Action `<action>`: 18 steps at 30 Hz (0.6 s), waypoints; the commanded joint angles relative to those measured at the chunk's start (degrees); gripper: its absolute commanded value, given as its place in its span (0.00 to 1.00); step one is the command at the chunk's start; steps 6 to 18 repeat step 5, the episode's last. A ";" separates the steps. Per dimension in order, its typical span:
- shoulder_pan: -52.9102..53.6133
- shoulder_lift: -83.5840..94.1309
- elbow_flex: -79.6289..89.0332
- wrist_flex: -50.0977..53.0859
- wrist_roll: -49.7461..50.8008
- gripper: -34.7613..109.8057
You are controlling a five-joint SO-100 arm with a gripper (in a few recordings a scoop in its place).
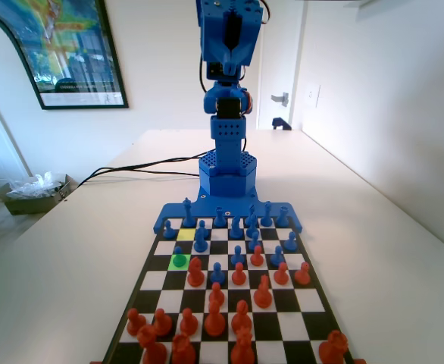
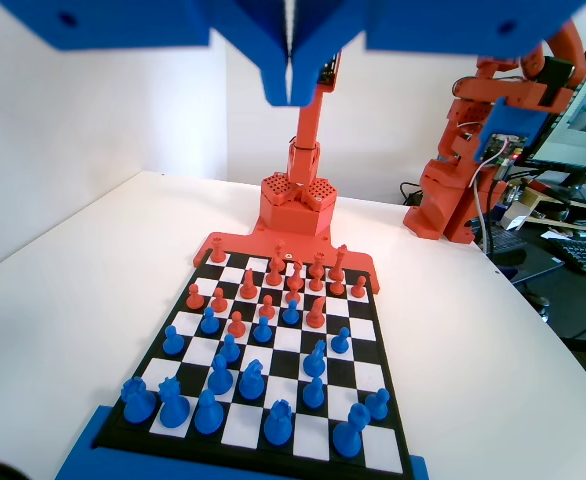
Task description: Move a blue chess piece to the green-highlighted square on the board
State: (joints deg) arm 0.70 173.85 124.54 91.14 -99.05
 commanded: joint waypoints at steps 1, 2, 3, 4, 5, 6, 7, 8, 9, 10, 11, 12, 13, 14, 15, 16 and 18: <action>0.62 1.14 0.35 -0.97 0.00 0.25; 0.62 1.14 0.35 -0.97 0.00 0.25; 0.62 1.14 0.35 -0.97 0.00 0.25; 0.62 1.14 0.35 -0.97 0.00 0.25; 0.62 1.14 0.35 -0.97 0.00 0.25; 0.62 1.14 0.35 -0.97 0.00 0.25; 0.62 1.14 0.35 -0.97 0.00 0.25; 0.62 1.14 0.35 -0.97 0.00 0.25; 0.62 1.14 0.35 -0.97 0.00 0.25; 0.62 1.14 0.35 -0.97 0.00 0.25; 0.62 1.14 0.35 -0.97 0.00 0.25; 0.62 1.14 0.35 -0.97 0.00 0.25; 0.62 1.14 0.35 -0.97 0.00 0.25; 0.62 1.14 0.35 -0.97 0.00 0.25; 0.62 1.14 0.35 -0.97 0.00 0.25; 0.62 1.14 0.35 -0.97 0.00 0.25; 0.62 1.14 0.35 -0.97 0.00 0.25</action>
